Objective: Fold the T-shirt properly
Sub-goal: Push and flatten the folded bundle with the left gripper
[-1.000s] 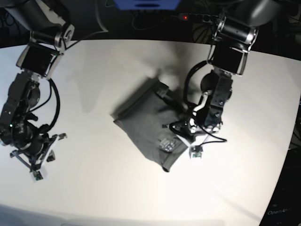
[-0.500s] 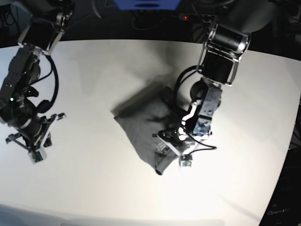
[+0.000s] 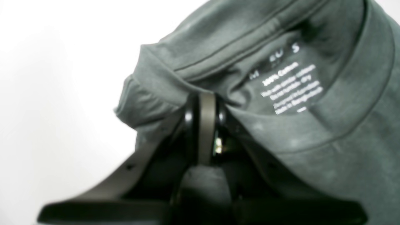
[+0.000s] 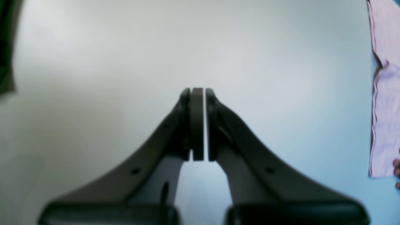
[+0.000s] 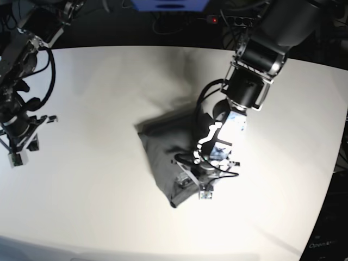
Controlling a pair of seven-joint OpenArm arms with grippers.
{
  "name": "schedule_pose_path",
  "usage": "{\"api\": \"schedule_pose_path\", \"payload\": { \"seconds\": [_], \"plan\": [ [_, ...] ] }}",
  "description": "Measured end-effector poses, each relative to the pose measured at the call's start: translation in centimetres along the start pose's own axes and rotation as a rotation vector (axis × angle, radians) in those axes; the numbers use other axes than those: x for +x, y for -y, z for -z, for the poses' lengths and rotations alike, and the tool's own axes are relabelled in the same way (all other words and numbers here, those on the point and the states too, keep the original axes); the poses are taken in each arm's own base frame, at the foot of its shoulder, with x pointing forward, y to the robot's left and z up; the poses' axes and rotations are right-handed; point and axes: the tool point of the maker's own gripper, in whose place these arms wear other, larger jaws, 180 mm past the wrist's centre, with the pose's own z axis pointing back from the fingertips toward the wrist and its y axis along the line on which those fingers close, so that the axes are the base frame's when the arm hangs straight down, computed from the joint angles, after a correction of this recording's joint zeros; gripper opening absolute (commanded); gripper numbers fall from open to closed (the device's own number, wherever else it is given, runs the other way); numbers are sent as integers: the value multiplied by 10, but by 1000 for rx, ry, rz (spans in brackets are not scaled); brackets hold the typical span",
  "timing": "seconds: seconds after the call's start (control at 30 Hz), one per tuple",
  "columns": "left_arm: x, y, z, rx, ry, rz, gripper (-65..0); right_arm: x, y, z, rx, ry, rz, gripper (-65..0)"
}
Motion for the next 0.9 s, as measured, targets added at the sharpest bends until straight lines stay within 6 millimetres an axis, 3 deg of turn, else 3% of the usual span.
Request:
{"api": "schedule_pose_path", "payload": {
  "seconds": [0.33, 0.9],
  "plan": [
    [-1, 60, -7, -96, 52, 175, -628, -21, 11, -7, -25, -29, 41, -647],
    [-4, 87, -12, -123, 77, 356, -628, -30, 17, -13, -44, -8, 60, -647]
  ]
}}
